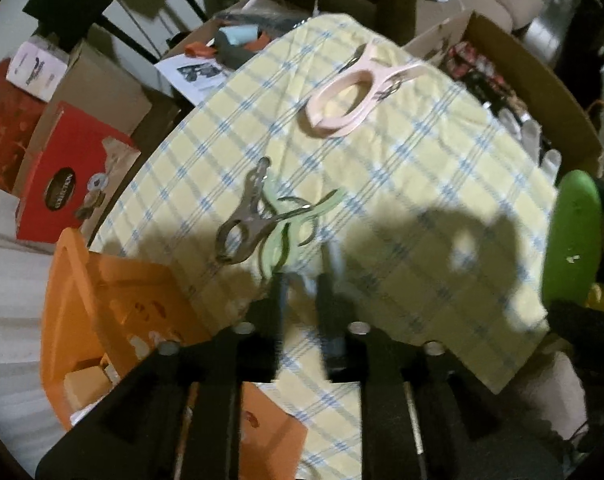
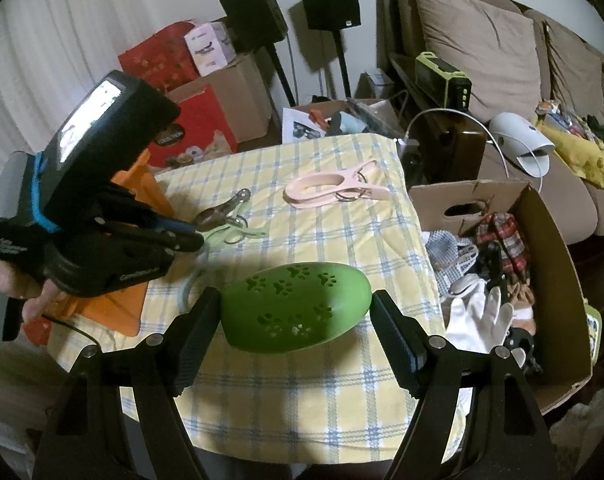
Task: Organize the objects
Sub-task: 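Grasp the grey, green and white clothespins with the left gripper while the right gripper holds the egg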
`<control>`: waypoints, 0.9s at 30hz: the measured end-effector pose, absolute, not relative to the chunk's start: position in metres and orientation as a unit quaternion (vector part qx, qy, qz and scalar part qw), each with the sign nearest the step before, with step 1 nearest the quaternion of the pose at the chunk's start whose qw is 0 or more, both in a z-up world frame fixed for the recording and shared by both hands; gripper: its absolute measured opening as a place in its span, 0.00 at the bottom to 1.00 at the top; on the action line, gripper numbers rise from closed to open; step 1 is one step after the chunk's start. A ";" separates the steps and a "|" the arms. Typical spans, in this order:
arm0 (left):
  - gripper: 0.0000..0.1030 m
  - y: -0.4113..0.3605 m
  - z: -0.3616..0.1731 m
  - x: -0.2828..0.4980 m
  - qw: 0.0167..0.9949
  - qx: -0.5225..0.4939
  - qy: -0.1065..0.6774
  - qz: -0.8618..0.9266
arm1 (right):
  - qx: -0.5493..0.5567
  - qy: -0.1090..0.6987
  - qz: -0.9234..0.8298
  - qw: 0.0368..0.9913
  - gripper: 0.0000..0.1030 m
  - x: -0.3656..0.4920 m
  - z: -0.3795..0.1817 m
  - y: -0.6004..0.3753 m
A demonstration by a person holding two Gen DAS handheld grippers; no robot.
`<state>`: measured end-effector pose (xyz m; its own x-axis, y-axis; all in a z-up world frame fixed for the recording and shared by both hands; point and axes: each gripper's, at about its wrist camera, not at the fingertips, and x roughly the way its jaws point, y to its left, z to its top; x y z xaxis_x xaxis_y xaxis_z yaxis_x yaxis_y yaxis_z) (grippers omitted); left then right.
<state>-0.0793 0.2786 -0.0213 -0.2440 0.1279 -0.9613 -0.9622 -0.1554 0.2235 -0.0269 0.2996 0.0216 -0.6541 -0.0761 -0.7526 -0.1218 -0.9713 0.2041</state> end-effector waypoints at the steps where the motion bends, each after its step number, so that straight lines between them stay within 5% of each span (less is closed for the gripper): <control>1: 0.24 0.279 -0.024 -0.080 0.434 -0.435 0.485 0.622 | -0.416 0.119 0.902 0.012 0.75 -0.027 0.022 0.299; 9: 0.50 0.275 -0.036 -0.068 0.443 -0.451 0.480 0.608 | -0.421 0.120 0.899 0.014 0.75 -0.028 0.017 0.301; 20: 0.50 0.270 -0.062 -0.060 0.434 -0.479 0.464 0.606 | -0.421 0.119 0.899 0.015 0.75 -0.026 0.016 0.301; 21: 0.47 0.270 -0.061 -0.059 0.436 -0.477 0.460 0.609 | -0.422 0.118 0.899 0.015 0.75 -0.026 0.016 0.301; 22: 0.34 0.269 -0.061 -0.059 0.439 -0.477 0.457 0.609 | -0.424 0.117 0.898 0.016 0.75 -0.026 0.016 0.301; 27: 0.33 0.265 -0.055 -0.058 0.448 -0.470 0.435 0.623 | -0.419 0.118 0.900 0.017 0.75 -0.025 0.019 0.299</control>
